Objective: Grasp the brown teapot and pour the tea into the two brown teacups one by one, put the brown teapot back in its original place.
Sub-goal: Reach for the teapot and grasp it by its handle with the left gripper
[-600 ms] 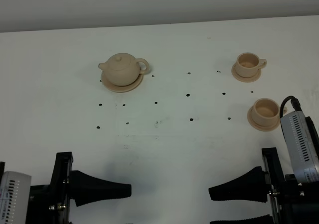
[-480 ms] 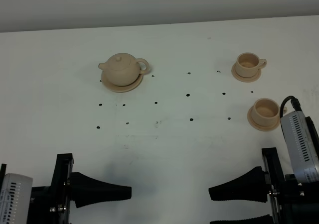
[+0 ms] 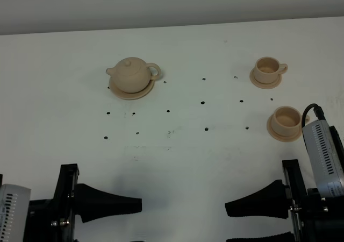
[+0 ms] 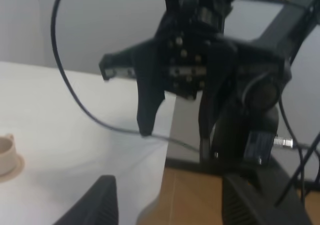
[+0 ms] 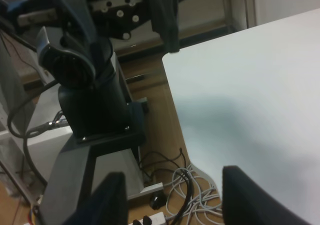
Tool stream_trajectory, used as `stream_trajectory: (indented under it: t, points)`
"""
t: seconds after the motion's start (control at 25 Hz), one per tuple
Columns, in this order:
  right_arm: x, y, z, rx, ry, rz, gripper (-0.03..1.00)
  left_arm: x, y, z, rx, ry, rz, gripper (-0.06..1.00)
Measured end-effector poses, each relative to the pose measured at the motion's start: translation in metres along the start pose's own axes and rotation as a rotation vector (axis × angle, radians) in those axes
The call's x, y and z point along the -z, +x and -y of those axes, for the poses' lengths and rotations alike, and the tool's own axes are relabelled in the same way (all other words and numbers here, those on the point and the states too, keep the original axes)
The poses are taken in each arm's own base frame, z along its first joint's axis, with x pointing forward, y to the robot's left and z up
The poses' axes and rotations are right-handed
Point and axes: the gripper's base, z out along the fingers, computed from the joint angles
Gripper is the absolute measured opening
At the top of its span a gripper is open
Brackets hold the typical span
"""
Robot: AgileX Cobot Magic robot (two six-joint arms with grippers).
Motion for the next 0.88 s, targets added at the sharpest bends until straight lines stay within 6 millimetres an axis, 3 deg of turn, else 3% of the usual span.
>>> stream_trajectory:
  t: [0.36, 0.88]
  points:
    - [0.000, -0.003, 0.008, -0.057, 0.064, -0.026, 0.42, 0.000, -0.020, -0.005, 0.093, -0.020, 0.108, 0.49]
    - [0.005, -0.049, 0.032, -0.233, 0.204, -0.277, 0.42, 0.006, -0.082, -0.029, 0.251, -0.167, 0.140, 0.43]
